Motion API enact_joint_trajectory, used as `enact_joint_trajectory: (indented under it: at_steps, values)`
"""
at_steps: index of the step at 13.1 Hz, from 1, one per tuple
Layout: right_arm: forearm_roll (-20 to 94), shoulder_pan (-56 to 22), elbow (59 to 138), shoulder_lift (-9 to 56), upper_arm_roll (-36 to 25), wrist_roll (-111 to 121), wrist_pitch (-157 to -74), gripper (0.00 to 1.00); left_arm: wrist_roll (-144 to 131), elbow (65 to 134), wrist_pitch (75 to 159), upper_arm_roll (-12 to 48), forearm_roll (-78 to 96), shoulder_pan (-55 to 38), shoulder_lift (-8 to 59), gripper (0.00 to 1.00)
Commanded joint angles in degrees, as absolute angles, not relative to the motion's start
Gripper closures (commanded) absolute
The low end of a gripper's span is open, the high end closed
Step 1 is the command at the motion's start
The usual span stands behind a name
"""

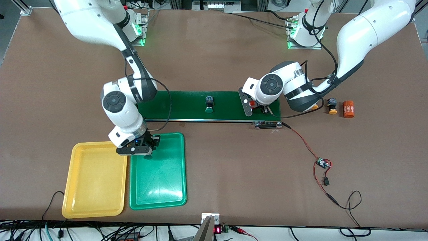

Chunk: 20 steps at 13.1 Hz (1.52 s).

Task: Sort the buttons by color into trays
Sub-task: 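Drop the green button into the green tray while the left places cylinder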

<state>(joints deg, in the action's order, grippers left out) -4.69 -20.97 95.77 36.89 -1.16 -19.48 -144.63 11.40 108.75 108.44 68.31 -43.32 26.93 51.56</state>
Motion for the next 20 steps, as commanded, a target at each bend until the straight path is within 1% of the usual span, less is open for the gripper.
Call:
enact_joint_trajectory:
  at_steps: [1,2,3,4,5,6,8,10,11,13,15,17,20]
  values:
    - [-5.36,-19.78,93.87,39.89,-0.53,-15.65,-145.02,0.88,12.22,108.28,108.81,68.12,-45.88,26.54,51.15,0.51]
    - [-5.27,-19.86,93.87,40.77,-0.53,-15.64,-145.02,0.88,12.30,108.19,108.81,68.20,-45.97,26.89,51.15,0.02]
    - [-5.19,-19.86,93.87,41.30,-0.53,-15.64,-145.02,0.88,12.30,107.93,108.29,68.29,-45.88,27.07,50.80,0.00]
    - [-5.36,-19.86,93.87,41.57,-0.53,-15.64,-145.11,0.85,12.30,107.84,108.11,68.81,-45.88,27.59,50.71,0.00]
    - [-5.19,-19.95,93.87,41.49,-0.53,-15.64,-145.11,0.79,12.30,107.58,107.50,69.17,-45.88,28.21,50.36,0.00]
    - [-5.19,-19.86,93.78,41.48,-0.53,-15.64,-145.11,0.67,12.22,107.14,106.79,70.21,-45.88,29.00,50.27,0.00]
    - [-5.36,-19.86,93.87,41.48,-0.53,-15.65,-145.28,0.29,12.22,105.21,103.03,72.68,-45.79,31.19,50.27,0.00]
    - [-5.10,-19.78,93.87,41.31,-0.53,-15.47,-145.28,0.12,12.04,101.62,96.80,75.57,-45.70,32.60,50.27,0.00]
    - [-5.10,-19.78,93.78,41.13,-0.61,-15.29,-145.28,0.00,11.95,99.43,93.37,76.19,-45.70,32.69,50.27,0.00]
    - [-5.36,-19.69,94.04,40.78,-0.61,-15.47,-144.50,0.00,12.04,93.46,86.52,76.20,-45.62,32.87,50.27,0.00]
    - [-5.45,-18.81,95.27,37.72,-0.53,-15.64,-140.65,0.00,11.60,88.44,81.41,75.24,-46.23,33.48,50.27,0.00]
    - [-5.19,-18.90,96.76,33.77,-0.35,-17.05,-134.59,0.00,11.51,87.36,81.21,72.17,-48.33,36.02,50.36,0.00]
    - [-4.40,-18.98,101.50,25.86,0.09,-19.23,-128.34,0.00,11.77,86.41,81.47,71.02,-50.18,38.58,50.62,0.00]
